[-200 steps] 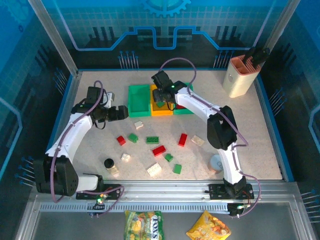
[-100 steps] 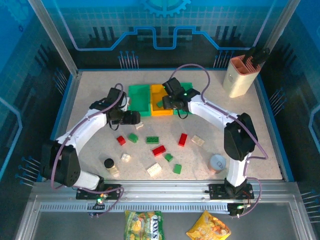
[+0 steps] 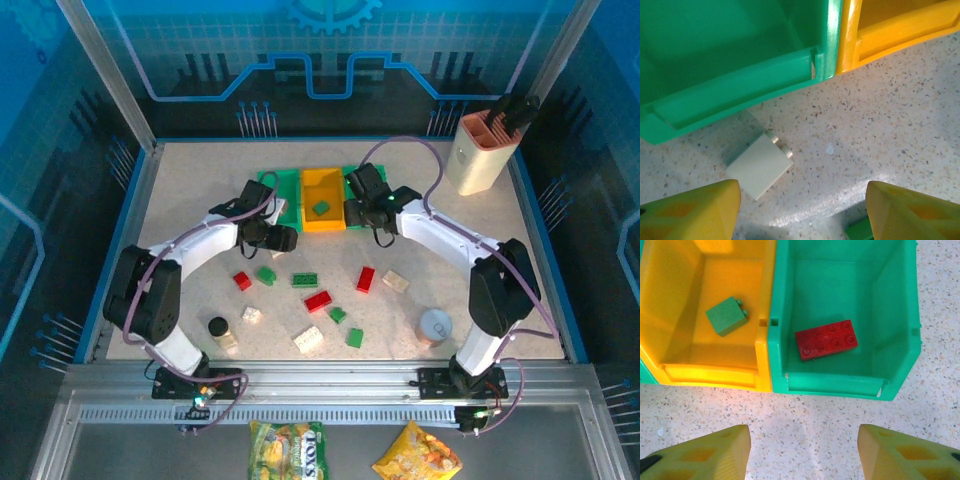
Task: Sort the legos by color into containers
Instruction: Pick up the lego from the center of the table.
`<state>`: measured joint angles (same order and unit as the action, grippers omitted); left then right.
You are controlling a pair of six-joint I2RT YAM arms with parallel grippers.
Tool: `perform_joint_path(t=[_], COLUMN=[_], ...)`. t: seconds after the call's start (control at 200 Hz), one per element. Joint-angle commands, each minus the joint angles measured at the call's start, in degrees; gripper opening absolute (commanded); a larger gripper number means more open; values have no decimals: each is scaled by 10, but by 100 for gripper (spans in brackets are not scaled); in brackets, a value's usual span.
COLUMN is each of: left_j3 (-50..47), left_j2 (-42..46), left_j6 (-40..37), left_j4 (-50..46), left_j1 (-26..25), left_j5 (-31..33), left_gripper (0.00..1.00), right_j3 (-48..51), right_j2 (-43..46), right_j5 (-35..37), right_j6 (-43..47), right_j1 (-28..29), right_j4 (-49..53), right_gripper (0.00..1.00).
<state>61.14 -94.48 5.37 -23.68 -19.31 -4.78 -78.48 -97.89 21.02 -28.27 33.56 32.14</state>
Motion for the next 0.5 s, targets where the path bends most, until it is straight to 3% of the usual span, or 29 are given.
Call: perform_joint_path(t=[0.0,0.245,0.495], left_j3=[-17,9,-50], left_j2=[-19,-49,-39], left_j6=[-22,7,59], left_j4=[46,36,107], left_j1=[-3,-4,-7], left_j5=[0,43,67], left_gripper=[68,68,71], right_j3=[10,16,27], right_j2=[20,27,37], right_j5=[11,10,12], right_j6=[-6,-13,-17], right_j1=[-9,-10,-10], right_j4=[6,16,22], right_gripper=[60,60,60])
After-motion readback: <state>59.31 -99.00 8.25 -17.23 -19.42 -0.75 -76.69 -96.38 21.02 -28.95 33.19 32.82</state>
